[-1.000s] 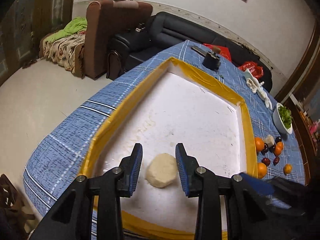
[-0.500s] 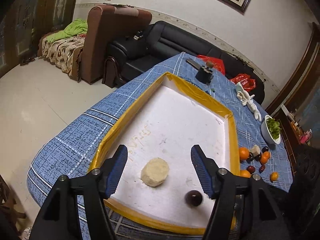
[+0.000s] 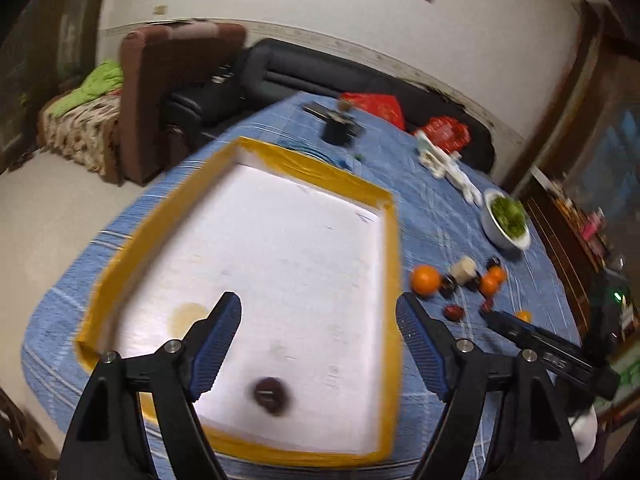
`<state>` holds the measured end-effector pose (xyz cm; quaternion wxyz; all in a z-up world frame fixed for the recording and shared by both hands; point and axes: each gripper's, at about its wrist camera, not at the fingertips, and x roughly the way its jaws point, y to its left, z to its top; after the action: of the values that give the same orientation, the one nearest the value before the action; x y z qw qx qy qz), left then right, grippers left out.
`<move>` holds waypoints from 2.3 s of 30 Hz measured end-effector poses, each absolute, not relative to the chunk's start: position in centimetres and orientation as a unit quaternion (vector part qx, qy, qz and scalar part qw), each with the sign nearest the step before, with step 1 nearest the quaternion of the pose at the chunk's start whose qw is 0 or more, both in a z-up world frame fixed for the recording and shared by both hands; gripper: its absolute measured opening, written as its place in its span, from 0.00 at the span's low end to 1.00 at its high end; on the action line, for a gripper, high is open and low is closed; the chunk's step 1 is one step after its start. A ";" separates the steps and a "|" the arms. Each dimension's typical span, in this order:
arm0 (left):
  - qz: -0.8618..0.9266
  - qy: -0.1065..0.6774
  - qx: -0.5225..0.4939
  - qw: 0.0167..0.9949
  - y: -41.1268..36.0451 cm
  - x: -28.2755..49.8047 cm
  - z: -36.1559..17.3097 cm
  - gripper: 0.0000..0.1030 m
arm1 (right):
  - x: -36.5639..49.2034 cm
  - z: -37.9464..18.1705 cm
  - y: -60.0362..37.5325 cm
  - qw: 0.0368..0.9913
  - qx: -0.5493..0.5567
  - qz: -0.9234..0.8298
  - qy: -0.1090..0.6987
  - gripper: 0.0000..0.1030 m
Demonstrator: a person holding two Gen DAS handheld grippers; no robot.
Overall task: Organize fruits
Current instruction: 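Grasp a mandarin orange with the left tool while the right tool grasps a red date, then carry the orange and date into the tray and open both tools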
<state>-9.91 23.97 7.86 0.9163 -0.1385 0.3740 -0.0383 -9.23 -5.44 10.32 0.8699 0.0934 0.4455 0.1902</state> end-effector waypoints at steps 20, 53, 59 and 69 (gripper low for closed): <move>-0.176 0.407 0.057 0.894 9.6 -7.8 5.4 0.66 | -6.4 7.3 -5.1 0.873 0.091 0.201 0.436 0.26; -0.060 0.378 -0.044 0.923 17.7 -6.9 7.5 0.33 | -7.3 8.2 -6.0 0.877 0.133 0.210 0.411 0.27; -0.005 0.381 -0.086 0.921 24.1 -6.9 7.0 0.33 | -9.0 10.8 -2.3 0.864 0.134 0.264 0.407 0.27; 0.039 0.415 -0.149 0.897 30.3 -5.1 3.7 0.33 | -9.8 11.0 9.8 0.827 0.047 0.351 0.437 0.27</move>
<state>-5.13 30.27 3.67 0.8968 -0.1489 0.4147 0.0387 -9.78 9.83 11.01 0.8268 0.0469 0.4366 0.3515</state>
